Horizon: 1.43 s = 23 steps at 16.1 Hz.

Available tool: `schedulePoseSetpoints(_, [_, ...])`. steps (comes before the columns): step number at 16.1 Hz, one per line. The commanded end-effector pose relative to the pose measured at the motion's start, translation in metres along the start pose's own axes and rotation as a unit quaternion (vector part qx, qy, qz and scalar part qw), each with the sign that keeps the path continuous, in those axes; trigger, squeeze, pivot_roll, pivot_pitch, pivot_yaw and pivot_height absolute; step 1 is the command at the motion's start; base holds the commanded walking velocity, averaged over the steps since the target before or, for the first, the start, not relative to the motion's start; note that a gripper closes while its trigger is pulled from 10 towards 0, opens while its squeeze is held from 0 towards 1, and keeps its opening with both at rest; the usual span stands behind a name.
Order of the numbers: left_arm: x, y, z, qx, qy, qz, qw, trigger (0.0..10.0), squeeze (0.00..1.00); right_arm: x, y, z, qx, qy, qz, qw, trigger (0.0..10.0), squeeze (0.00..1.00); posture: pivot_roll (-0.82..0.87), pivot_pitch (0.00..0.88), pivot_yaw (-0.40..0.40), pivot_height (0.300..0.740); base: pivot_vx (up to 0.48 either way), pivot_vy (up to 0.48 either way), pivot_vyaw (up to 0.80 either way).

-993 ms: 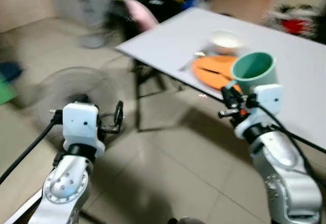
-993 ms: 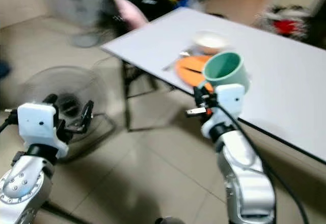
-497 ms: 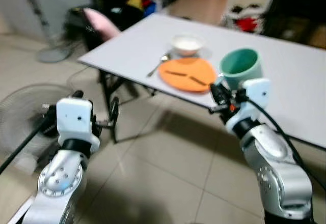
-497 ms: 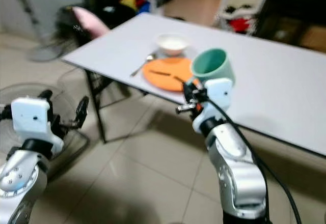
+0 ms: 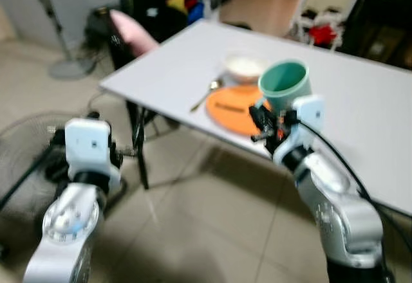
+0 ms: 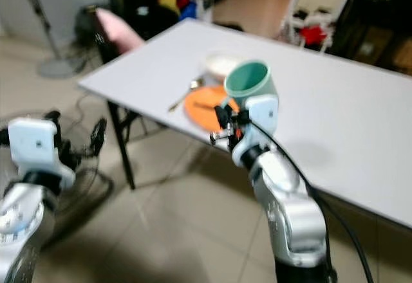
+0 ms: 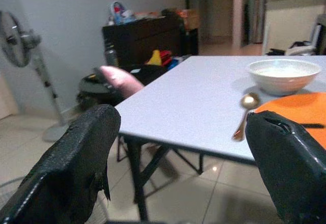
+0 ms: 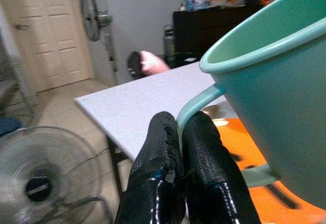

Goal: Setting the table

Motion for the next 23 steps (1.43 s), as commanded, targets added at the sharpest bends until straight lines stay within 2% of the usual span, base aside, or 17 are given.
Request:
schedulePoseSetpoints(1, [-0.007,-0.001,0.002,-0.003,0.005,-0.017,1.000,10.0,0.00,-0.009,0.001,0.005,-0.009,0.008,-0.017,1.000,10.0,0.00,-0.09,0.000,0.002,0.740,0.360,0.000,0.00])
schedulePoseSetpoints(8, [-0.009,-0.003,0.000,-0.001,0.003,-0.029,1.000,10.0,0.00,-0.010,-0.002,0.005,-0.007,0.006,-0.015,1.000,10.0,0.00,-0.09,0.000,0.002,0.740,0.365,0.000,-0.77])
schedulePoseSetpoints(18, [-0.010,-0.002,0.000,-0.003,0.003,-0.033,0.999,10.0,0.00,-0.003,-0.004,0.001,0.003,-0.008,0.022,1.000,10.0,0.00,-0.08,0.000,-0.002,0.740,0.365,0.000,0.00])
schedulePoseSetpoints(20, [-0.010,-0.001,0.000,-0.003,0.002,-0.031,1.000,10.0,0.00,0.001,-0.006,0.001,0.006,-0.038,0.050,0.998,10.0,0.00,-0.08,0.000,-0.005,0.740,0.368,0.000,0.00])
schedulePoseSetpoints(21, [-0.009,-0.001,0.000,-0.003,0.002,-0.031,1.000,10.0,0.00,0.003,-0.007,0.001,0.007,-0.068,0.071,0.995,10.0,0.00,-0.07,0.000,-0.003,0.740,0.364,0.000,0.00])
schedulePoseSetpoints(23, [-0.009,0.000,0.001,-0.005,0.000,-0.034,0.999,10.0,0.00,-0.001,-0.012,0.000,0.013,-0.083,0.084,0.993,10.0,0.00,-0.07,0.000,0.002,0.740,0.349,0.000,0.00])
Point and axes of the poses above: a point about 5 cm out from each wrist's last joint towards the gripper, its own y axis pointing back from the gripper into the wrist, its own z axis along the axis of the wrist's last joint, x = y × z, the point moved 1 cm from there along -y, pointing out of the wrist towards the gripper, and after that the axes turned 6 degrees about -y, right-handed, at the moved point
